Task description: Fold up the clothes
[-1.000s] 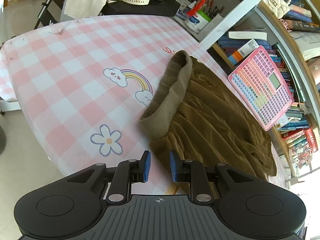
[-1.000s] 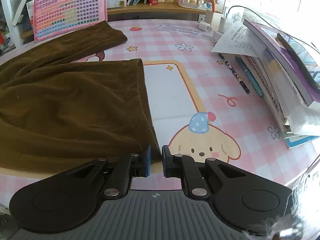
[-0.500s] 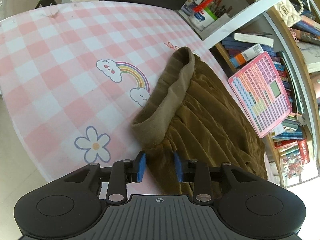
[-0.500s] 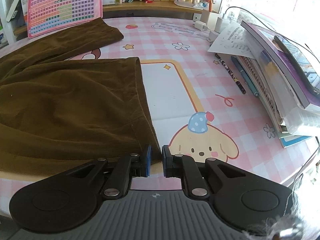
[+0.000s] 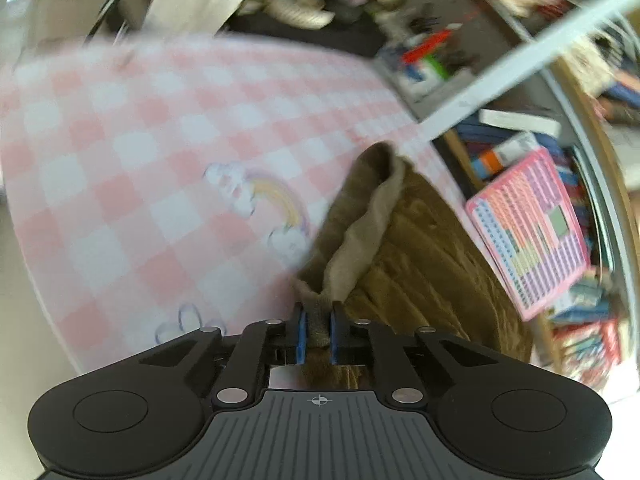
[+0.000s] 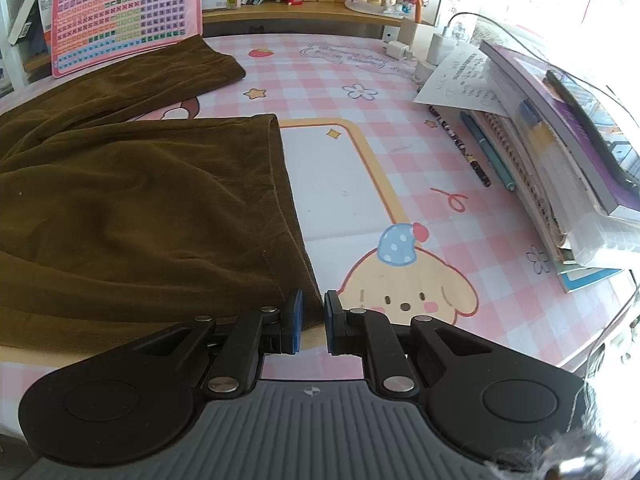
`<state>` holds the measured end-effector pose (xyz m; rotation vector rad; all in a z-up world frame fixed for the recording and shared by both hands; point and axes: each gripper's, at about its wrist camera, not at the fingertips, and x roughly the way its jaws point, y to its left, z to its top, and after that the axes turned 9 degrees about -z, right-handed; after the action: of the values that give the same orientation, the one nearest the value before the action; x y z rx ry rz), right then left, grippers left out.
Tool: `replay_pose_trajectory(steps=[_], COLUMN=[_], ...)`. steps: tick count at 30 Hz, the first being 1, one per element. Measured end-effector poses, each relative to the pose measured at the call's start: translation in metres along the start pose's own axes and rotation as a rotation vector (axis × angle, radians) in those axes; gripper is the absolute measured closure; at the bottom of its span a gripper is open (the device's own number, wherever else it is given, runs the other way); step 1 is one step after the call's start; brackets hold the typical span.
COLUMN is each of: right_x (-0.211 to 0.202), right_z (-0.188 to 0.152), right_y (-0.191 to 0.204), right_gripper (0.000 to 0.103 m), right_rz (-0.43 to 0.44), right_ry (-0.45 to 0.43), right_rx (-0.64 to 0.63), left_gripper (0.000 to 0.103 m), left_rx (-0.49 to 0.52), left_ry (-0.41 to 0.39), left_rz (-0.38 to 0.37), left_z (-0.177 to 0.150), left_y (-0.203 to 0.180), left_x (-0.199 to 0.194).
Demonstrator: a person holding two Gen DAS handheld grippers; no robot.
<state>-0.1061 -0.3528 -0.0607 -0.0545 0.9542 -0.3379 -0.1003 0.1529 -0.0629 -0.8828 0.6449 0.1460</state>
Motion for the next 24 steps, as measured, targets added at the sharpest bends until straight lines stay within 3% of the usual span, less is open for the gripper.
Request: replay_pose_trajectory(steps=[2, 7, 12, 17, 24], right_x=[0.000, 0.000, 0.002, 0.001, 0.002], right_z=[0.000, 0.000, -0.001, -0.003, -0.006], right_y=[0.001, 0.003, 0.001, 0.002, -0.003], right_gripper=[0.092, 0.092, 0.092, 0.090, 0.090], right_rz=[0.015, 0.034, 0.054, 0.067, 0.098], right_ry=[0.004, -0.003, -0.011, -0.028, -0.051], right_rx=[0.000, -0.003, -0.007, -0.034, -0.062], left_gripper=[0.093, 0.092, 0.082, 0.076, 0.069], left_rx=[0.047, 0.057, 0.074, 0.218, 0.324], left_ry=[0.002, 0.035, 0.061, 0.051, 0.048], left_rz=[0.019, 0.067, 0.081, 0.140, 0.122], left_z=[0.003, 0.005, 0.005, -0.001, -0.030], left_y=[-0.003, 0.004, 0.004, -0.019, -0.046], left_x=[-0.001, 0.008, 0.010, -0.001, -0.020])
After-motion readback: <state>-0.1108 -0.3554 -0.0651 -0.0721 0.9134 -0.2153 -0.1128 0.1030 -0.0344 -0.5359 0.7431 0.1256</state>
